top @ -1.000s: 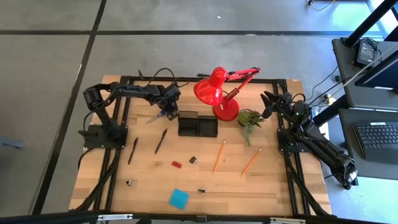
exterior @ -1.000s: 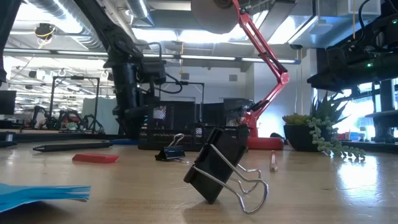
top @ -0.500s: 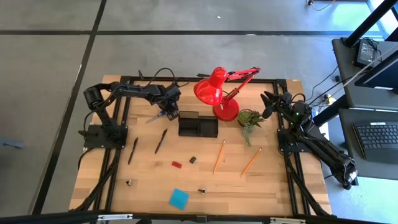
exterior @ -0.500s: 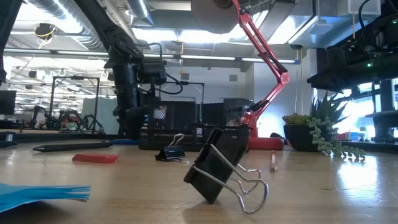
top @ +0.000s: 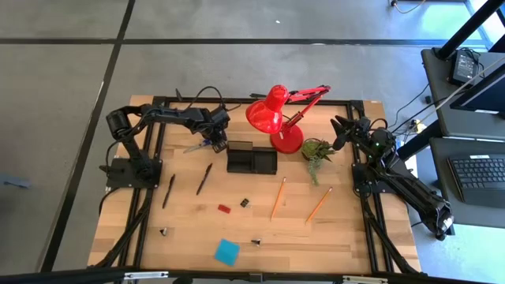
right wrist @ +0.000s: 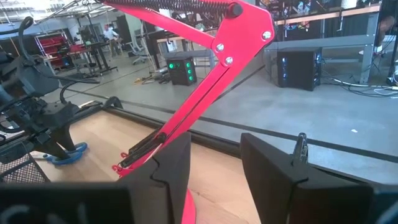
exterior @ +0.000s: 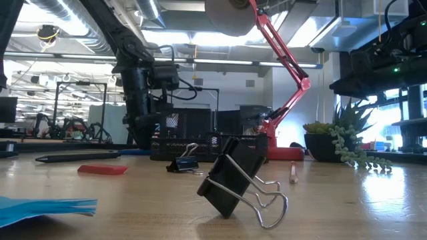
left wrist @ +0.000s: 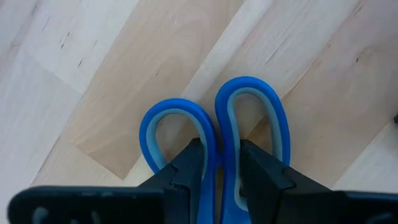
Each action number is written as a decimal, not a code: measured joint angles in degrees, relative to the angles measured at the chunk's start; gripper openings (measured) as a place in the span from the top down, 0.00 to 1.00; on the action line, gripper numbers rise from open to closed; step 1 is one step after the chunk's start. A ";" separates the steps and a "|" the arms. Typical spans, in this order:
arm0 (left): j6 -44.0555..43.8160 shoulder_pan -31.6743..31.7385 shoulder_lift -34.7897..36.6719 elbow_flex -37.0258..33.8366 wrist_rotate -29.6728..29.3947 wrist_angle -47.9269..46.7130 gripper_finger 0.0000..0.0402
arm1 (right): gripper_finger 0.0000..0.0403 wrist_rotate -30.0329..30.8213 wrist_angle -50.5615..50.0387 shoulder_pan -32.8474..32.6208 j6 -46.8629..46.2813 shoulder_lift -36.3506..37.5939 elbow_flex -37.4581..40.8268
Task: Pick and place office supplies into organizer
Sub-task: Put the blue scissors into the black desk organizer
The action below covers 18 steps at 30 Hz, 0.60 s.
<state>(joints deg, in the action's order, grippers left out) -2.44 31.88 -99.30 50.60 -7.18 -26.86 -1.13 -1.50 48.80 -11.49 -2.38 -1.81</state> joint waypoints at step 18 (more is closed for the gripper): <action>0.20 -0.75 18.62 -0.18 -5.27 -4.36 0.80 | 0.64 0.02 -0.32 0.00 -0.02 -0.02 0.00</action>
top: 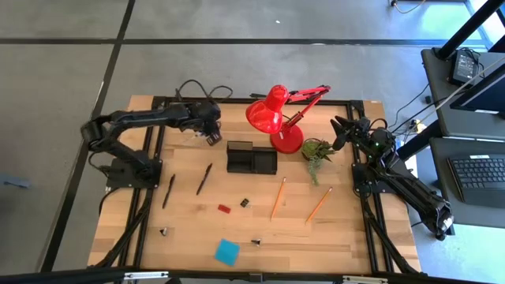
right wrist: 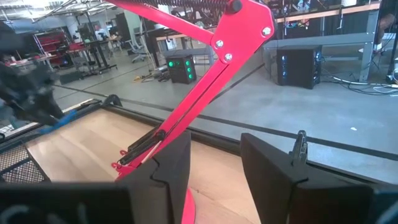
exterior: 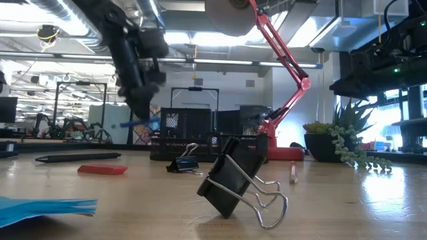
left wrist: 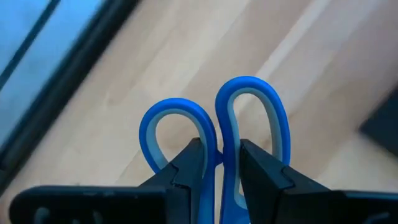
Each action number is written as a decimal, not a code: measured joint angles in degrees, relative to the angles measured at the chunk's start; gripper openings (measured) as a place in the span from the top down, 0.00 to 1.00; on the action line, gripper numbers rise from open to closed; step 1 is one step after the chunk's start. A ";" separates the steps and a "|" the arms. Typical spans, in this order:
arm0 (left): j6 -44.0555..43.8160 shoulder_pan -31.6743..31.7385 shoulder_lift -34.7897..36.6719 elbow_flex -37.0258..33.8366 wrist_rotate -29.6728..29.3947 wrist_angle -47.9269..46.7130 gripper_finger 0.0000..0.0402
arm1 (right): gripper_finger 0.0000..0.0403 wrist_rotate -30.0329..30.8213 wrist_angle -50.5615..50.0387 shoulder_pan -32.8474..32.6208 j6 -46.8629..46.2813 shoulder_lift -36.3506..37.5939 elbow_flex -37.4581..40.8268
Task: Pick and place office supplies into organizer
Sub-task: Put the blue scissors into the black desk organizer
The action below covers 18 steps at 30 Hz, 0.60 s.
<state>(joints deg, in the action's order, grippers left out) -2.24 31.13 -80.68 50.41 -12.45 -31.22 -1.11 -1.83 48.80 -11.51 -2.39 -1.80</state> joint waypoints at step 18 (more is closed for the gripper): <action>5.04 -3.52 21.17 -4.03 20.15 28.11 0.80 | 0.64 -0.02 -0.04 0.00 -0.15 0.01 0.00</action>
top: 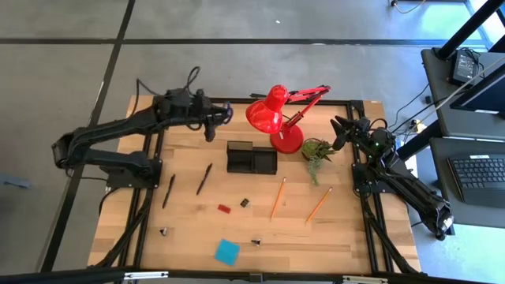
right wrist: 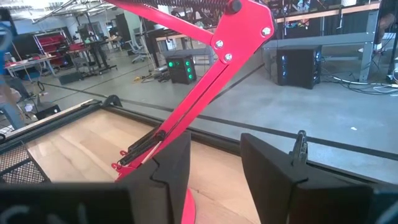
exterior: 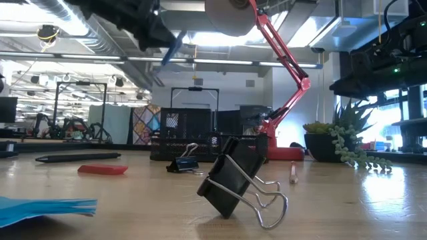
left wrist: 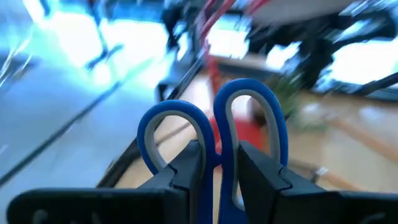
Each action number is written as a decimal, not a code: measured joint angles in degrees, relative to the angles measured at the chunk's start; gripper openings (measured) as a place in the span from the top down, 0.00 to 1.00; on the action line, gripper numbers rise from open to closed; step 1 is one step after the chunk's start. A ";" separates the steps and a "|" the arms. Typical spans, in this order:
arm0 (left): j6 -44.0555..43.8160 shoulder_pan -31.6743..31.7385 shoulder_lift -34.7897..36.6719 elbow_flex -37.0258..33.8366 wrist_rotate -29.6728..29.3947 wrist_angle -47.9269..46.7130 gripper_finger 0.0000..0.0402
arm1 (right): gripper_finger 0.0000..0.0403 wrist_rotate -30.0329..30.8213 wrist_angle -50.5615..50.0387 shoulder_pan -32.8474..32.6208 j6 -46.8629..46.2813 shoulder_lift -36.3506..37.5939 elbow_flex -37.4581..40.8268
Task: Pick and place office supplies into organizer
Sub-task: Put the blue scissors into the black desk organizer
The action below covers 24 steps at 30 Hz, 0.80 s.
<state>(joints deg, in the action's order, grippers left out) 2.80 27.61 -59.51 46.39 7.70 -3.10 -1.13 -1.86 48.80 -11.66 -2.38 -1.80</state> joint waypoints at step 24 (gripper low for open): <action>-12.10 -4.86 -0.23 -27.25 10.68 60.48 0.79 | 0.64 0.00 -0.42 0.00 0.07 -0.01 0.00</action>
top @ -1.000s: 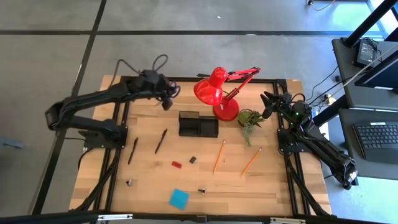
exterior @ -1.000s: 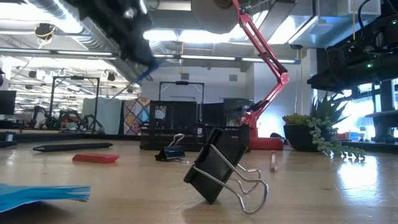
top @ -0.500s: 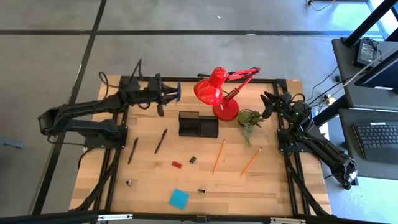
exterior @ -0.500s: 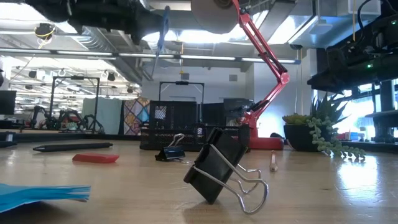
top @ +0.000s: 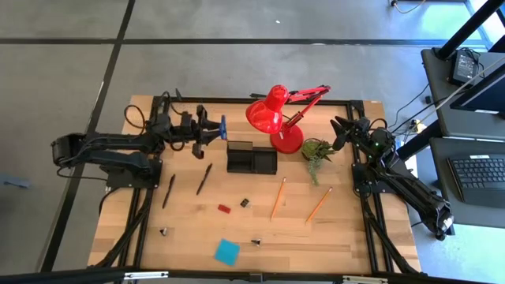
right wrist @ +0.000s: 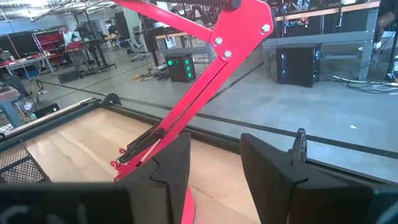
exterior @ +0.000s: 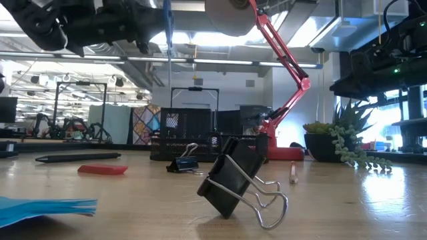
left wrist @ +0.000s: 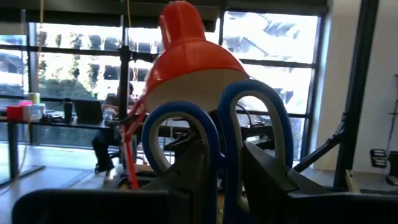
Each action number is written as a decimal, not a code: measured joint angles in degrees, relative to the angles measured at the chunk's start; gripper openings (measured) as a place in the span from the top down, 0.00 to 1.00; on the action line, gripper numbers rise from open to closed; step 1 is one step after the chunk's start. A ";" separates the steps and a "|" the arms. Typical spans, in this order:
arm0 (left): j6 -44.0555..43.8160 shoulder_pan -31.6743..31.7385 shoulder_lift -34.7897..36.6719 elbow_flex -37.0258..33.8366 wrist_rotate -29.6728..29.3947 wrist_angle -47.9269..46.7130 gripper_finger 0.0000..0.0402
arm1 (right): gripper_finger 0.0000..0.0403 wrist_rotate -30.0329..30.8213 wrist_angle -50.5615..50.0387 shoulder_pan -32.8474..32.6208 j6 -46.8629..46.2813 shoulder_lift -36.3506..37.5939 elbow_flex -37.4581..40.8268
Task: Pick and place office supplies into organizer
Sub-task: Put the blue scissors into the black desk organizer
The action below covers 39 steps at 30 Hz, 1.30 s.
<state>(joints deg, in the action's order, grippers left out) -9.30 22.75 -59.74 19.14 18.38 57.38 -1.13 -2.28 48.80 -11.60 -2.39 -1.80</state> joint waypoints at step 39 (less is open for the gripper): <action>3.02 -1.61 -28.70 15.67 -3.83 -14.78 0.80 | 0.64 0.00 0.55 0.00 0.09 0.02 0.00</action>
<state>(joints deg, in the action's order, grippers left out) -6.28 21.15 -88.44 34.81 14.55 42.59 -1.13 -1.74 48.80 -11.51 -2.38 -1.80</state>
